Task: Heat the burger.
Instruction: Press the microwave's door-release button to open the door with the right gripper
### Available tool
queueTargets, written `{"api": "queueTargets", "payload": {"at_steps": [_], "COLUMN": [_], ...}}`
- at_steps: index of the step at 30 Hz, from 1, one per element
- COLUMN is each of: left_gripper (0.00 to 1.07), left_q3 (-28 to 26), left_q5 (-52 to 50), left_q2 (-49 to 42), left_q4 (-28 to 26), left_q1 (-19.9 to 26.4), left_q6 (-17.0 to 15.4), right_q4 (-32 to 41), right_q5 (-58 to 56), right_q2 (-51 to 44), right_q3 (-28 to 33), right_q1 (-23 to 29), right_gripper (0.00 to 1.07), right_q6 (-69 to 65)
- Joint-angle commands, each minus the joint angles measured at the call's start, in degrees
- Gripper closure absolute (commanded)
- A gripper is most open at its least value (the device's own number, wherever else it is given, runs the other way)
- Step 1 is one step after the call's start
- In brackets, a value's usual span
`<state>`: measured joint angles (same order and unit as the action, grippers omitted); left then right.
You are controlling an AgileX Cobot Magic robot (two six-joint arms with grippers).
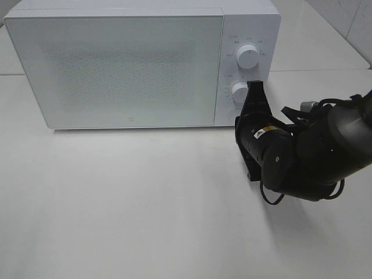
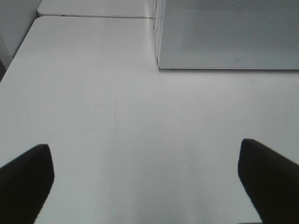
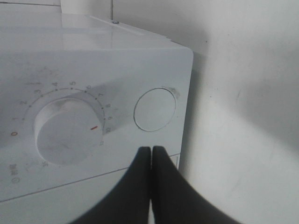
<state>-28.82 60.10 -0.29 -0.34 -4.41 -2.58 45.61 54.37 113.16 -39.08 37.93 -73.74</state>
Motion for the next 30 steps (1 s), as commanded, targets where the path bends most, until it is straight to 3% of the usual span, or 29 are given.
{"api": "queueTargets", "payload": {"at_steps": [1,30], "left_gripper": [0.07,0.07], "left_q3": [0.17,0.17], "left_q5": [-0.74,-0.74], "left_q2": [-1.03,-1.03], "left_q4": [-0.17,-0.17], "left_q1": [0.11,0.11], "left_q6": [-0.17,-0.17], "right_q4": [-0.74,1.38], "right_q5": [-0.11,1.89], "right_q2": [0.74,9.63], "right_q3": [-1.09,-9.80], "right_q1": [-0.40,-1.78], "right_gripper": [1.07,1.07], "right_q6": [-0.74,-2.58]}}
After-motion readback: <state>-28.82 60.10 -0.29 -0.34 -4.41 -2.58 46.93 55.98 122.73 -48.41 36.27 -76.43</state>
